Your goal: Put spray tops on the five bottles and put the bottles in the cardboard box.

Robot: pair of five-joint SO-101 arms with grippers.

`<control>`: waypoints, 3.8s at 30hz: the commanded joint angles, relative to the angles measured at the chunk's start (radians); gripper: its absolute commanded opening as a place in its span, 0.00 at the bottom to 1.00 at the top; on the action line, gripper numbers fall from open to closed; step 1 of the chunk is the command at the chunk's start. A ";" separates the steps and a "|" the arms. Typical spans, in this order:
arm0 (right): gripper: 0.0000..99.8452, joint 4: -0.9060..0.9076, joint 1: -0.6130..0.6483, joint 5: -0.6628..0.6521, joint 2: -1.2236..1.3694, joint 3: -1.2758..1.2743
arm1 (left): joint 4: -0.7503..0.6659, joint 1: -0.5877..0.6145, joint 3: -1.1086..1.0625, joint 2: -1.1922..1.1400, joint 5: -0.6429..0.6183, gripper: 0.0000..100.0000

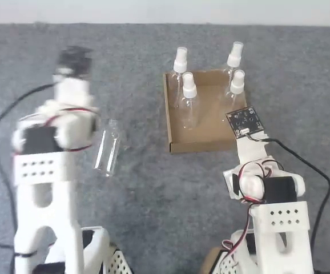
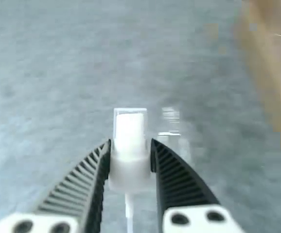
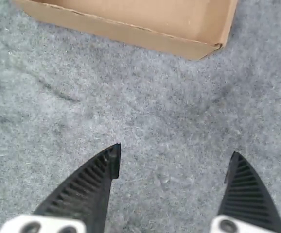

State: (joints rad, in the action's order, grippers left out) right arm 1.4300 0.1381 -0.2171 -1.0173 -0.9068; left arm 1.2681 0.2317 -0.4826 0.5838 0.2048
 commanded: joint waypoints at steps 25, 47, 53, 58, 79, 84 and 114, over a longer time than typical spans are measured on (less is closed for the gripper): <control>0.29 -0.016 0.002 -0.006 -0.022 0.005 | -0.328 -0.121 0.073 -0.753 -0.003 0.01; 0.29 -0.071 0.285 0.120 0.004 0.138 | -0.181 -0.081 -0.061 -0.408 -0.160 0.02; 0.29 -0.117 0.533 0.290 0.262 0.316 | -0.296 -0.008 -0.193 -0.397 -0.153 0.02; 0.29 -0.245 0.691 0.531 0.492 0.388 | -0.413 -0.005 -0.282 -0.397 -0.153 0.02; 0.29 -0.647 0.746 1.129 0.967 0.417 | -0.453 0.018 -0.305 -0.407 -0.153 0.02; 0.29 -0.650 0.745 1.123 1.027 0.408 | -0.453 0.018 -0.306 -0.407 -0.153 0.02; 0.01 -0.131 0.737 -0.011 1.046 0.413 | -0.473 0.018 -0.329 -0.408 -0.153 0.02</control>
State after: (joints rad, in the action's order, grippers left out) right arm 1.2167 0.8777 0.0054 0.1013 -0.5201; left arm 0.8140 0.2486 -0.8048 0.1281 0.0453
